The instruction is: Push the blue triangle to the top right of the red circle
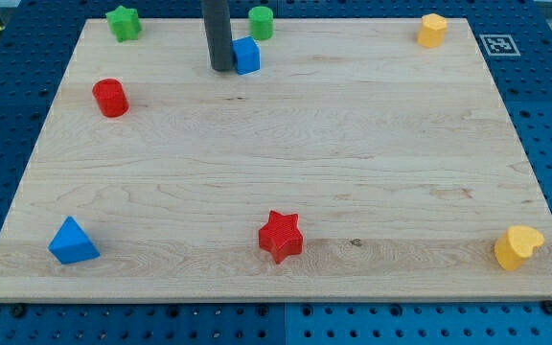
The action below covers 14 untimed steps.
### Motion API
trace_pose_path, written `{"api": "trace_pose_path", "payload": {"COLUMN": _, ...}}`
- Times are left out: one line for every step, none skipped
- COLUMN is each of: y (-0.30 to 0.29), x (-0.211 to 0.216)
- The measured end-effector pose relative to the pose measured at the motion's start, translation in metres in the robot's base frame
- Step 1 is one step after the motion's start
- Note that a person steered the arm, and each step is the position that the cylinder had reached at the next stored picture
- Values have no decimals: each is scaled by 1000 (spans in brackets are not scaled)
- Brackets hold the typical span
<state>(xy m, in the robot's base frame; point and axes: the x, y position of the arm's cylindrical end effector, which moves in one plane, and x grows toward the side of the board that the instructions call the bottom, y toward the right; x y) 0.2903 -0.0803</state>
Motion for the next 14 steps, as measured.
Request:
{"api": "trace_pose_path", "payload": {"y": 0, "x": 13}}
{"api": "trace_pose_path", "payload": {"y": 1, "x": 64}}
{"api": "trace_pose_path", "payload": {"y": 1, "x": 106}}
{"api": "trace_pose_path", "payload": {"y": -10, "x": 118}}
{"api": "trace_pose_path", "payload": {"y": -56, "x": 118}}
{"api": "trace_pose_path", "payload": {"y": -103, "x": 141}}
{"api": "trace_pose_path", "payload": {"y": -147, "x": 177}}
{"api": "trace_pose_path", "payload": {"y": -172, "x": 213}}
{"api": "trace_pose_path", "payload": {"y": -172, "x": 271}}
{"api": "trace_pose_path", "payload": {"y": -167, "x": 303}}
{"api": "trace_pose_path", "payload": {"y": -167, "x": 303}}
{"api": "trace_pose_path", "payload": {"y": -143, "x": 302}}
{"api": "trace_pose_path", "payload": {"y": -106, "x": 299}}
{"api": "trace_pose_path", "payload": {"y": -99, "x": 292}}
